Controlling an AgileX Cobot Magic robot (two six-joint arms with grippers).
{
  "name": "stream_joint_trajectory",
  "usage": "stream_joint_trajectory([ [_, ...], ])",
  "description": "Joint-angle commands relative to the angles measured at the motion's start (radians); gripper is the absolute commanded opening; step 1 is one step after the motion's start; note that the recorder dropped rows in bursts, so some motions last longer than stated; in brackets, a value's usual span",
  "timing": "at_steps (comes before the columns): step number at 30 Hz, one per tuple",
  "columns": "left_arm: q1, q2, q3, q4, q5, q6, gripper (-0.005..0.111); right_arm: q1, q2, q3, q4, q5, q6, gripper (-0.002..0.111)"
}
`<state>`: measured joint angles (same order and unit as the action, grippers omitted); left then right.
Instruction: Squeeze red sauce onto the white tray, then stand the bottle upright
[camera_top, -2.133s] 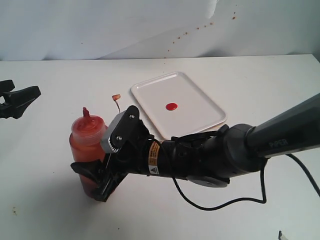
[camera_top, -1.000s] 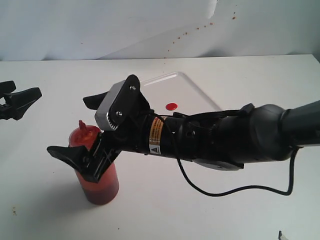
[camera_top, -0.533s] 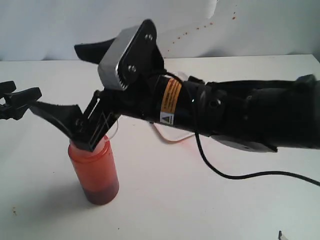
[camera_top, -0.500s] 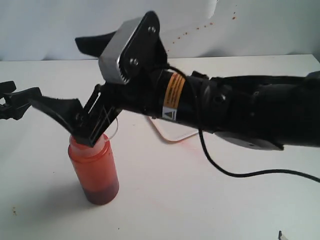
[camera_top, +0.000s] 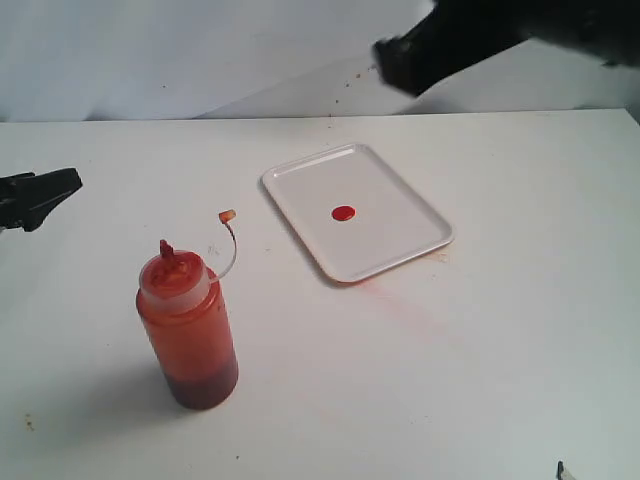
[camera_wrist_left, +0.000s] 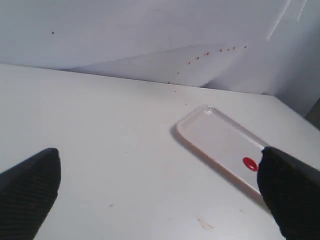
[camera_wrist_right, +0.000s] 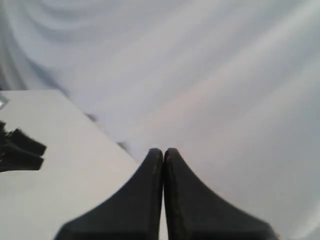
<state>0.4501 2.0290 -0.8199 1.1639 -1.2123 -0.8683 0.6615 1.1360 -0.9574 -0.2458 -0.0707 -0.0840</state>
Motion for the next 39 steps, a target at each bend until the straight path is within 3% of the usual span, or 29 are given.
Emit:
stream_joint_trajectory([
  [1, -0.001, -0.075, 0.001, 0.078, -0.009, -0.101, 0.104, -0.169, -0.102, 0.074, 0.086, 0.024, 0.001, 0.0],
  [5, -0.001, -0.204, 0.001, 0.188, -0.009, -0.098, 0.104, -0.358, -0.148, 0.215, 0.194, -0.08, 0.014, 0.0],
  [11, -0.003, -0.441, 0.016, 0.223, -0.009, -0.326, 0.104, -0.524, -0.151, 0.527, 0.518, -0.392, 0.01, 0.0],
  [16, -0.073, -0.665, 0.075, 0.22, -0.009, -0.335, 0.104, -0.531, -0.151, 0.694, 0.519, -0.626, 0.002, 0.0],
  [19, -0.151, -0.835, 0.094, 0.216, -0.009, -0.337, 0.104, -0.531, -0.151, 0.704, 0.521, -0.665, 0.002, 0.0],
  [22, -0.217, -1.027, 0.094, 0.216, -0.009, -0.468, 0.104, -0.531, -0.151, 0.704, 0.521, -0.663, 0.002, 0.0],
  [25, -0.233, -1.191, 0.094, 0.261, -0.009, -0.584, 0.104, -0.531, -0.151, 0.704, 0.521, -0.663, 0.002, 0.0],
  [29, -0.233, -1.356, 0.094, 0.267, -0.009, -0.588, 0.104, -0.531, -0.151, 0.704, 0.521, -0.663, 0.006, 0.0],
  [39, -0.233, -1.492, 0.094, 0.267, -0.009, -0.588, 0.104, -0.531, -0.151, 0.704, 0.521, -0.663, 0.006, 0.0],
])
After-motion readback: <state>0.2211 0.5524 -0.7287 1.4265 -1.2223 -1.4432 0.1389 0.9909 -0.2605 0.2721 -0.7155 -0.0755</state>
